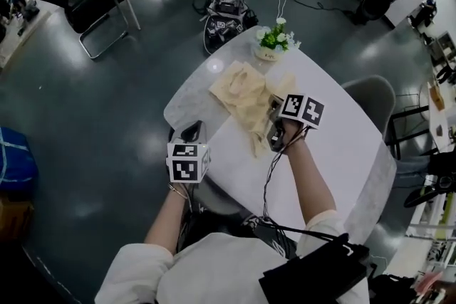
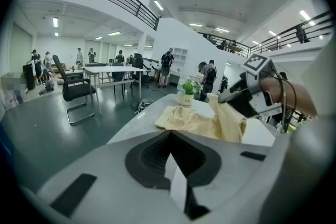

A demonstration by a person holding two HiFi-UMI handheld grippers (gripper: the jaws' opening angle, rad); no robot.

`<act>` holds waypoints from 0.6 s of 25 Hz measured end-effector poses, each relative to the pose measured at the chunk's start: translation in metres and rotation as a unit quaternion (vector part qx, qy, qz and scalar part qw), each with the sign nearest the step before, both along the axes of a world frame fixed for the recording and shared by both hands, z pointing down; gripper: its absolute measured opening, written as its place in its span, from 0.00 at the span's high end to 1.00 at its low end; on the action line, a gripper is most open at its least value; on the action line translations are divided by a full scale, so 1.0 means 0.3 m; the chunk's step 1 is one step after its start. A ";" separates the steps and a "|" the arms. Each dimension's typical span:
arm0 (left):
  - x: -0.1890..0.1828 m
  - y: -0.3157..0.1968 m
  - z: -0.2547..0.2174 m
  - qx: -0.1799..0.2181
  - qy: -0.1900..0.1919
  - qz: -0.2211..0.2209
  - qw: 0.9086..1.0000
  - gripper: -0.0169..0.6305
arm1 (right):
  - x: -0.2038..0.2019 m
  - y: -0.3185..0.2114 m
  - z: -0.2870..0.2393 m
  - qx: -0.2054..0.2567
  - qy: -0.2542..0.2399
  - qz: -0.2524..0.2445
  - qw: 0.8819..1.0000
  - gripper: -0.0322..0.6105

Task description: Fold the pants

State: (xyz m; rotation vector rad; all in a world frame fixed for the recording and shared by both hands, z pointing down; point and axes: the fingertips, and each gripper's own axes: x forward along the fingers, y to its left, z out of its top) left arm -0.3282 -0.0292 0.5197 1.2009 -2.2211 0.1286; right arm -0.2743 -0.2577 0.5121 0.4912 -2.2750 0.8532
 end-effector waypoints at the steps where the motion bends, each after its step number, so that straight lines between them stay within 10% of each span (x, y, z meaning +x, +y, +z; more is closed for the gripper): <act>1: -0.020 0.008 0.002 -0.001 0.000 -0.001 1.000 0.97 | -0.038 0.009 0.001 -0.002 -0.002 -0.002 1.000 0.95; 9: -0.097 0.080 0.025 -0.009 0.005 -0.013 1.000 0.97 | -0.415 0.029 -0.032 -0.001 -0.101 -0.005 0.995 0.93; 11: -0.089 0.099 0.048 -0.013 0.011 -0.016 1.000 0.97 | -0.473 0.047 -0.039 -0.029 -0.148 -0.006 0.989 0.60; 15: -0.072 0.132 0.080 -0.016 0.018 -0.018 1.000 0.97 | -0.425 0.068 -0.013 0.017 -0.122 -0.022 0.992 0.67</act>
